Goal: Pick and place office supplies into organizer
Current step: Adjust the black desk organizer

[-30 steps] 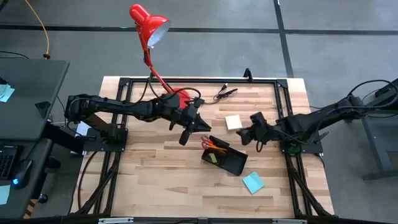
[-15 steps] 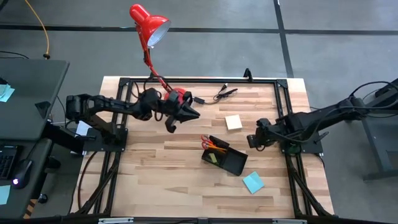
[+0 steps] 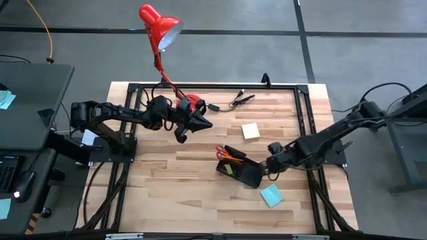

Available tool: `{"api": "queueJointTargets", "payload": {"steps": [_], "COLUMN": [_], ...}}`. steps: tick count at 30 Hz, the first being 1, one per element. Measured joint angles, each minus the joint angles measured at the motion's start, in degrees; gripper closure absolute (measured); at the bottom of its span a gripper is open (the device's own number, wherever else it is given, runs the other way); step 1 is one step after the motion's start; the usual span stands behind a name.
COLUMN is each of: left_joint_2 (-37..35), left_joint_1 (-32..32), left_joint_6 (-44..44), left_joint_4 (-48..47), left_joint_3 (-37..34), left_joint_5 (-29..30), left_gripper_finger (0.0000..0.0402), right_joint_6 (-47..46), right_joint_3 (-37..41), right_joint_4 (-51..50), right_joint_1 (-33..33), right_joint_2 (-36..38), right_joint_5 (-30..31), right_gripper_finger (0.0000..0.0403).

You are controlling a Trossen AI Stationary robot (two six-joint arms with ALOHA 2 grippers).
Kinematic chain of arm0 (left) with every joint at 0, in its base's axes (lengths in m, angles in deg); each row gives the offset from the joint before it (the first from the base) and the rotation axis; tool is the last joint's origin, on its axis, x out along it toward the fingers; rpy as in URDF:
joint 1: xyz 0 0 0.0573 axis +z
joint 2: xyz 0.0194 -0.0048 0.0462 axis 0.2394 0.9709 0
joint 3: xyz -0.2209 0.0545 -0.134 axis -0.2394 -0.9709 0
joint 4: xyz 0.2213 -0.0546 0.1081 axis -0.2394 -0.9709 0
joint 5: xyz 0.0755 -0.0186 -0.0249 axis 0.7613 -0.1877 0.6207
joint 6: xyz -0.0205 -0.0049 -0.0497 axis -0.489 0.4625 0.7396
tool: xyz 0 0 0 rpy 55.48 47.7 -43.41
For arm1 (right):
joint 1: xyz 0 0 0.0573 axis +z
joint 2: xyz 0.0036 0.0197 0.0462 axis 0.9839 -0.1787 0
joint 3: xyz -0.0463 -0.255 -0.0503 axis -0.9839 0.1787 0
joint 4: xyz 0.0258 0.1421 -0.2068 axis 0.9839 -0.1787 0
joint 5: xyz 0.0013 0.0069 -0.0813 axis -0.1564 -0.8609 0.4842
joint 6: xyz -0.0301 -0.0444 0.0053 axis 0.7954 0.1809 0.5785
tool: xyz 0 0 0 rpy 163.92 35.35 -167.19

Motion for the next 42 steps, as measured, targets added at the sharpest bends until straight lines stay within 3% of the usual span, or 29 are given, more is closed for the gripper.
{"api": "queueJointTargets", "payload": {"steps": [6, 15, 23, 42], "left_joint_2": [0.0, 0.0, 0.0, 0.0], "left_joint_1": [0.0, 0.0, 0.0, 0.0], "left_joint_6": [2.8, 4.4, 5.5, 5.7], "left_joint_4": [3.1, 5.3, 5.7, 5.6], "left_joint_3": [0.0, 0.0, 0.0, 0.0], "left_joint_5": [-0.5, -2.3, -3.2, -3.4], "left_gripper_finger": [0.0396, 0.0397, 0.0396, 0.0399], "right_joint_6": [0.2, -3.5, -3.9, 12.0], "right_joint_3": [0.0, -0.2, -0.1, 0.0], "right_joint_4": [6.0, 16.3, 14.3, 12.5], "right_joint_1": [1.5, 5.5, 4.8, -6.8], "right_joint_2": [-10.7, -21.4, -20.1, -19.9], "right_joint_5": [-4.8, -4.1, -1.3, 3.1], "right_gripper_finger": [0.0399, 0.0402, 0.0403, 0.0403]}}
